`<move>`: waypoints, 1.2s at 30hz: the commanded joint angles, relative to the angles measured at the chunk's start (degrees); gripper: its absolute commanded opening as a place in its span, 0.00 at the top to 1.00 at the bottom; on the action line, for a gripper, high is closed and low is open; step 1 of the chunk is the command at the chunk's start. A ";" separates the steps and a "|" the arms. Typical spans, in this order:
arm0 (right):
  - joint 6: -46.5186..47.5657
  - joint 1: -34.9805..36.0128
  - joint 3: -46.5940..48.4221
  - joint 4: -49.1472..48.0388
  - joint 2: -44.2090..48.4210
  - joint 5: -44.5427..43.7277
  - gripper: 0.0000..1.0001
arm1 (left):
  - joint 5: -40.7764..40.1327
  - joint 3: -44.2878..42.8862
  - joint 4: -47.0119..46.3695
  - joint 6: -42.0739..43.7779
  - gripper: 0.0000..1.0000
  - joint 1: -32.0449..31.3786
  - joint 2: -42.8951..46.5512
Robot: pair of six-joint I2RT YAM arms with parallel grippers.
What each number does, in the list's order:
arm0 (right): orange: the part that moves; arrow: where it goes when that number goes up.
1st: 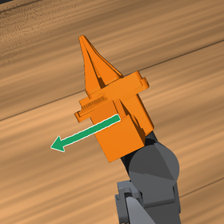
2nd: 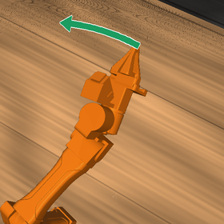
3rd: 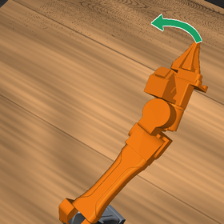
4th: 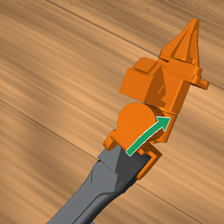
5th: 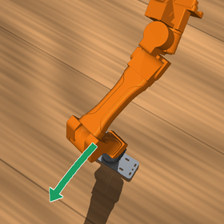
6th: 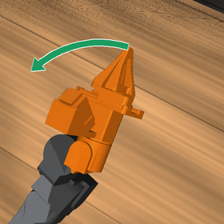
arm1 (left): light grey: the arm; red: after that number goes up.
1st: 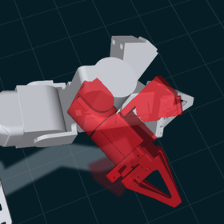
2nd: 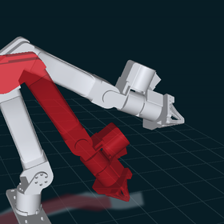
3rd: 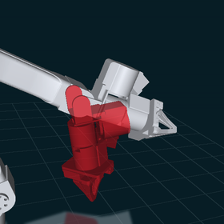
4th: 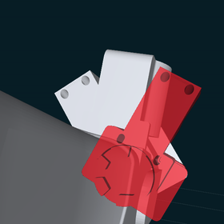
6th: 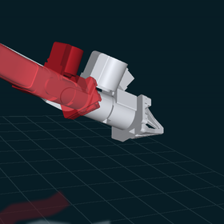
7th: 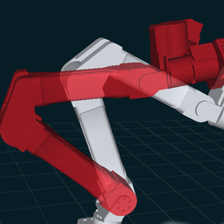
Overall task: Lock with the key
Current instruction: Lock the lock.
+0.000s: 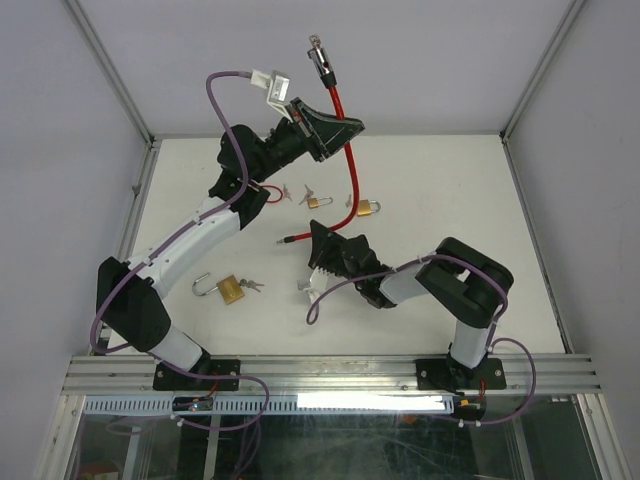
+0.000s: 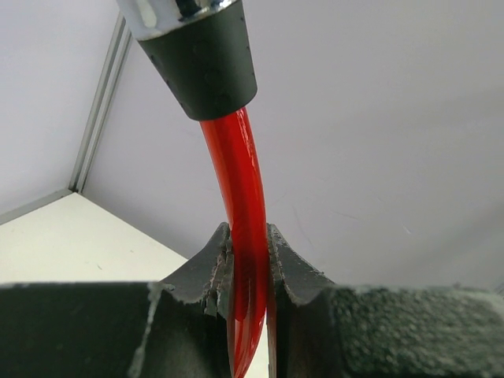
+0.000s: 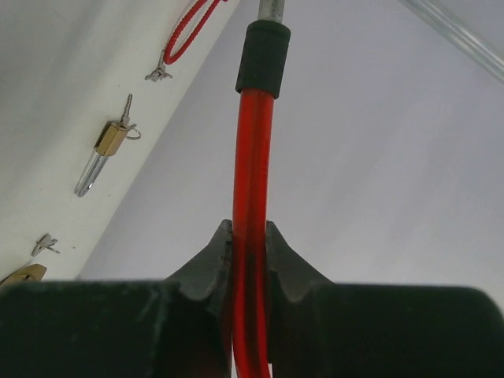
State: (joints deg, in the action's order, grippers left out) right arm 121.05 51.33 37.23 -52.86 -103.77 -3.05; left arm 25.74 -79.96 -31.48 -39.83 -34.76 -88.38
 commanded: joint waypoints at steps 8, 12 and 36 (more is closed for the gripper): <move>-16.15 7.35 -2.12 10.28 20.67 5.77 1.00 | 1.38 -0.46 -6.40 0.38 1.00 3.89 1.45; -27.69 8.47 -1.58 15.36 26.34 4.87 1.00 | 6.30 1.44 -11.11 0.90 1.00 7.32 0.34; -116.56 -25.86 31.27 58.31 39.37 54.41 1.00 | 13.79 21.74 -11.30 43.94 1.00 10.73 11.69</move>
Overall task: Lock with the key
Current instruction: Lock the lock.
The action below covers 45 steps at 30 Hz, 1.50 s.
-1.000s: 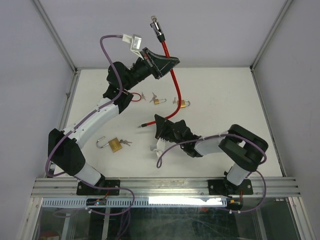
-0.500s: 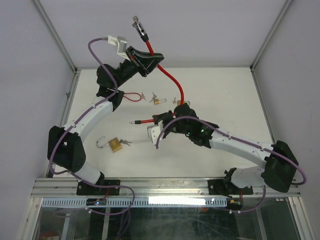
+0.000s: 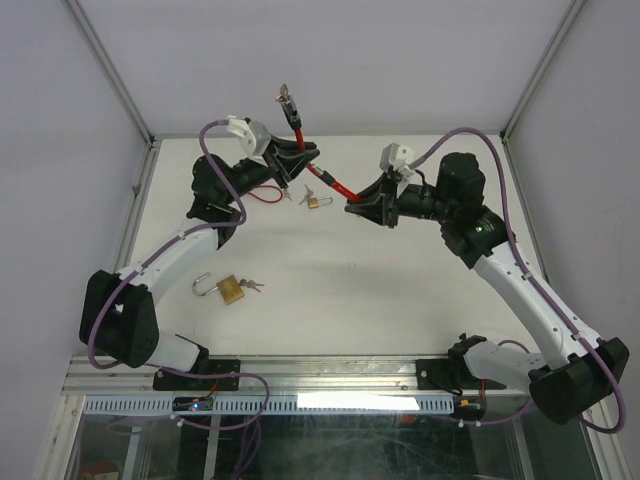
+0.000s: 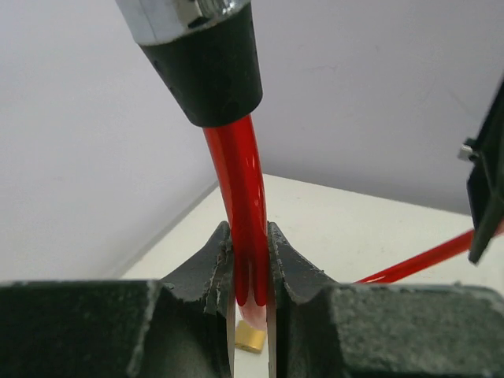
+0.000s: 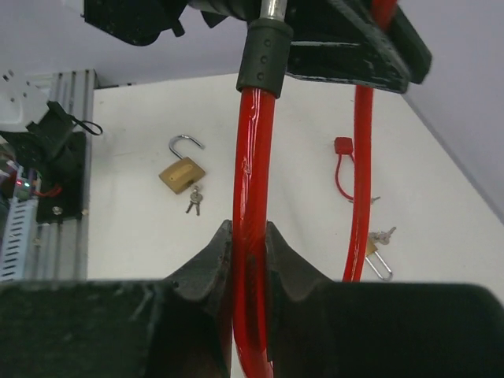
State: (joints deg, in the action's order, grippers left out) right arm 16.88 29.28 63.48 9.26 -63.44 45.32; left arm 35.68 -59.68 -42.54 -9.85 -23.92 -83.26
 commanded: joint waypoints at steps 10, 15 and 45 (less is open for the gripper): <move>-17.60 -4.89 8.08 -3.19 -3.02 6.96 1.00 | -1.83 1.12 10.68 30.03 1.00 -4.64 7.88; -17.24 -4.90 7.64 -3.36 -1.89 7.33 1.00 | -2.28 0.17 13.50 31.64 1.00 -5.10 7.43; -17.82 -7.59 6.48 -2.93 0.16 6.95 1.00 | 2.36 -2.13 18.12 31.42 1.00 -5.15 6.56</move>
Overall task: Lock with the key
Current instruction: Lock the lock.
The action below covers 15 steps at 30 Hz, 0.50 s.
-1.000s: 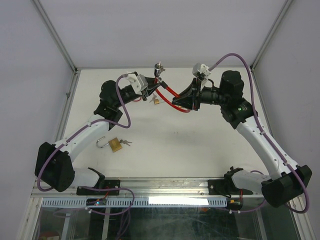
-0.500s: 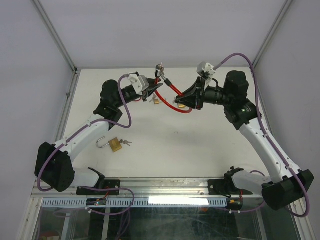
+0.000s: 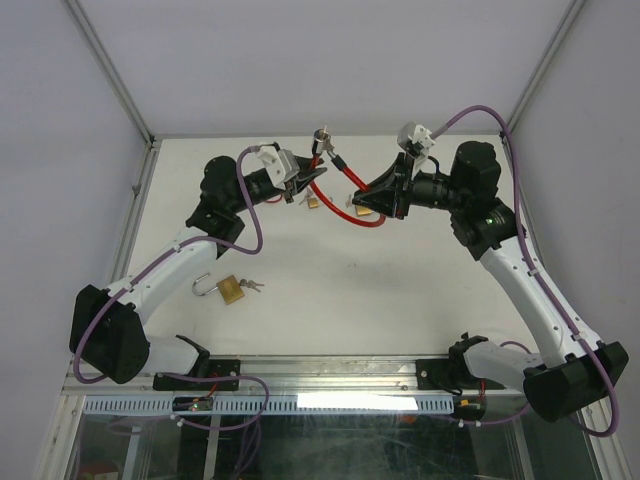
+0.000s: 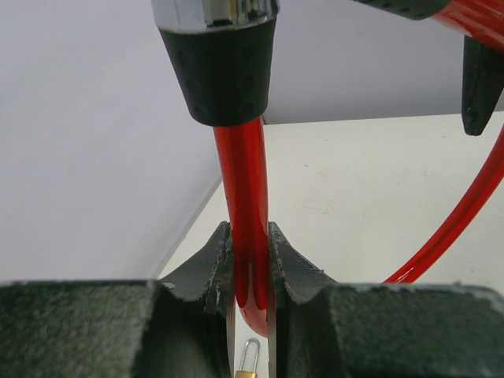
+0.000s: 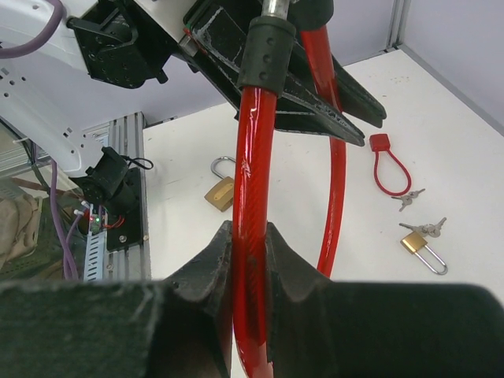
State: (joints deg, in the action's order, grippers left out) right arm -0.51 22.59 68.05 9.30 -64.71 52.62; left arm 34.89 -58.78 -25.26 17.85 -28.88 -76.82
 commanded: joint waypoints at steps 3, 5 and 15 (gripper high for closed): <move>-0.27 -0.95 2.20 -2.41 1.15 -0.27 1.00 | 3.82 -3.44 2.07 4.46 1.00 -0.21 -0.06; 0.30 -1.01 2.72 -1.43 0.94 -0.43 1.00 | 3.95 -4.04 3.61 5.60 1.00 -0.27 -0.09; -1.09 -3.38 3.47 1.38 0.70 1.05 1.00 | 2.75 -5.23 10.92 12.18 1.00 -0.44 0.71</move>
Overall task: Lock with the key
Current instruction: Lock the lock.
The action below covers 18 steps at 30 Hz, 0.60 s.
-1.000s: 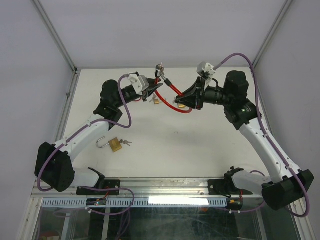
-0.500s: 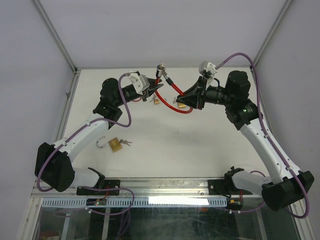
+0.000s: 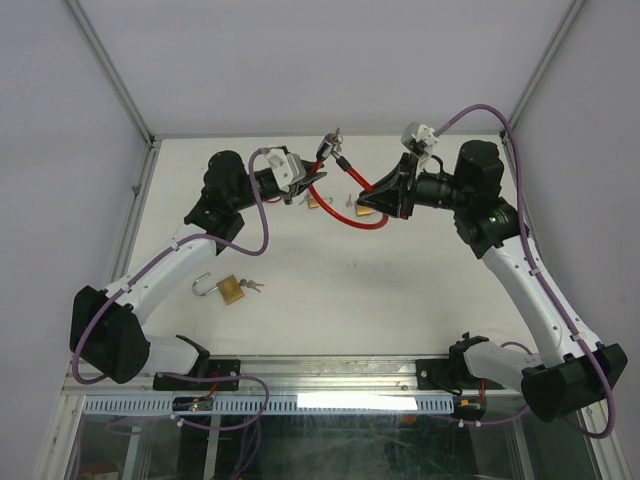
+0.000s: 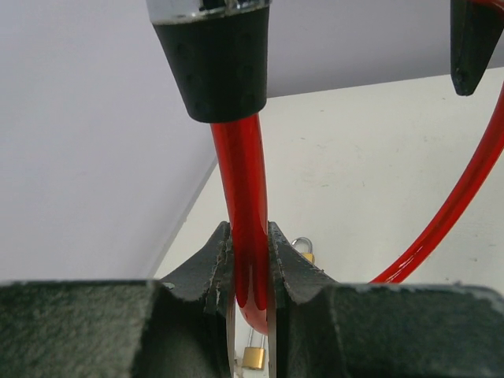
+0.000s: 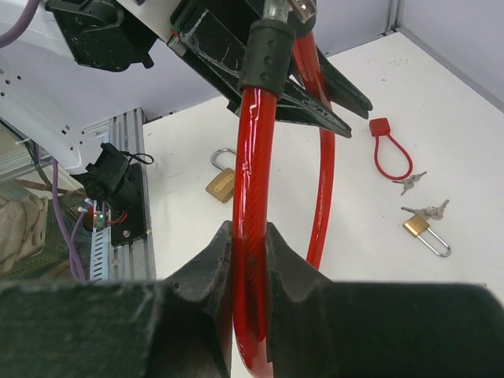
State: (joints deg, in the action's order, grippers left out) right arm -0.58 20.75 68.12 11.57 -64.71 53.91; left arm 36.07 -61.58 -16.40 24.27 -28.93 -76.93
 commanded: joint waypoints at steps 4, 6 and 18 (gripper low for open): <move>-1.35 -1.94 3.40 -0.44 0.49 0.45 1.00 | -0.05 -3.16 4.48 7.78 1.00 -0.90 0.87; -1.16 -1.94 3.93 0.14 0.06 1.25 1.00 | -0.48 -4.18 6.94 9.22 1.00 -1.36 0.61; 15.84 -3.40 11.16 17.83 -1.56 -2.83 1.00 | -2.30 -11.19 22.38 15.90 1.00 -2.38 -1.88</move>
State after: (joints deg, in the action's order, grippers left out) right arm 8.05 19.40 75.53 25.39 -67.79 55.22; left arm 34.37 -69.58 -0.95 33.89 -30.81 -78.37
